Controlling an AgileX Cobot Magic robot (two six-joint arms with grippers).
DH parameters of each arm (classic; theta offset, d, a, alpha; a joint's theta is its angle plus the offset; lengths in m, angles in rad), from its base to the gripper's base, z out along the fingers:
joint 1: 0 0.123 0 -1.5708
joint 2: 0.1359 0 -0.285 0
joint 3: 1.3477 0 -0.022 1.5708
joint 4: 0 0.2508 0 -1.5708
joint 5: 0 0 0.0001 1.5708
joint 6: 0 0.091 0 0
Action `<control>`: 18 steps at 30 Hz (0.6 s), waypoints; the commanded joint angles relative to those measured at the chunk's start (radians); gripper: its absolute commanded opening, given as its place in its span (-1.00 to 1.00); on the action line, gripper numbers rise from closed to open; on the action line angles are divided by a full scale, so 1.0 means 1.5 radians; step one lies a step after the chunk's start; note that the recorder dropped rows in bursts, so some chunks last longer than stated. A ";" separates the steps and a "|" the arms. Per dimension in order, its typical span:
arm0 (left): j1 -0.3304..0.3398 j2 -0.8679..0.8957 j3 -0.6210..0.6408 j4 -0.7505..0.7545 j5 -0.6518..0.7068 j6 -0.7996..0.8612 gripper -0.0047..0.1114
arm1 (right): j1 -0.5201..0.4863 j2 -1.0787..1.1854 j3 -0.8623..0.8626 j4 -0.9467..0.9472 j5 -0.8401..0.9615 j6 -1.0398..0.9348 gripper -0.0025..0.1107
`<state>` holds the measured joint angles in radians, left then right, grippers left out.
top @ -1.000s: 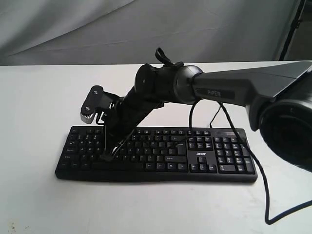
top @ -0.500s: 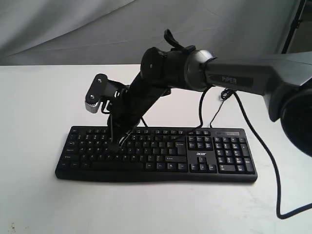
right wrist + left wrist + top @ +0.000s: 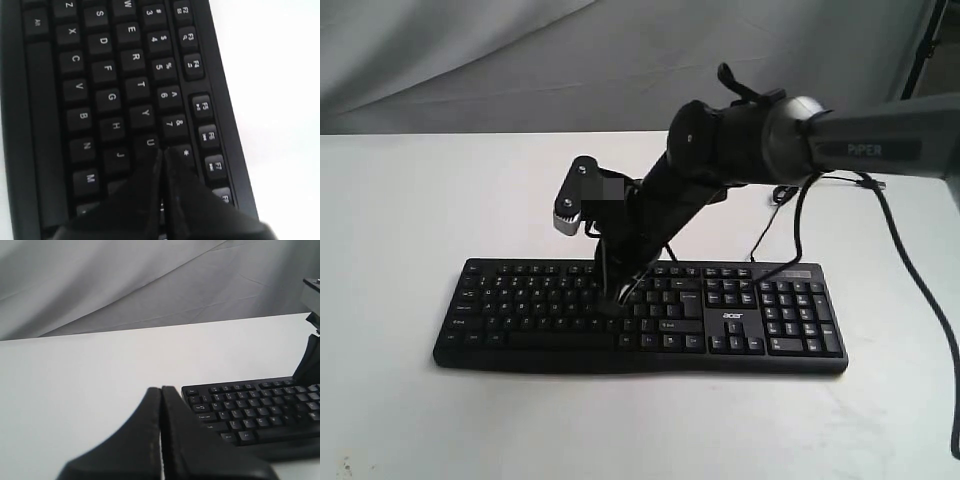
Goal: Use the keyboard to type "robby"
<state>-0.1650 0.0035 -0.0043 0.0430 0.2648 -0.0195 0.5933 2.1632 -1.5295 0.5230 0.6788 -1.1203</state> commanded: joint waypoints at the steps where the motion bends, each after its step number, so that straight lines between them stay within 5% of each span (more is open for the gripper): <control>1: -0.004 -0.002 0.003 0.003 -0.004 -0.002 -0.92 | -0.019 -0.009 0.026 0.038 -0.013 -0.044 -0.96; 18: -0.004 -0.002 0.003 0.003 -0.004 -0.002 -0.92 | -0.025 -0.008 0.034 0.040 -0.004 -0.043 -0.96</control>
<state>-0.1650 0.0035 -0.0043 0.0430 0.2648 -0.0195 0.5604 2.1603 -1.4845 0.5806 0.6685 -1.1812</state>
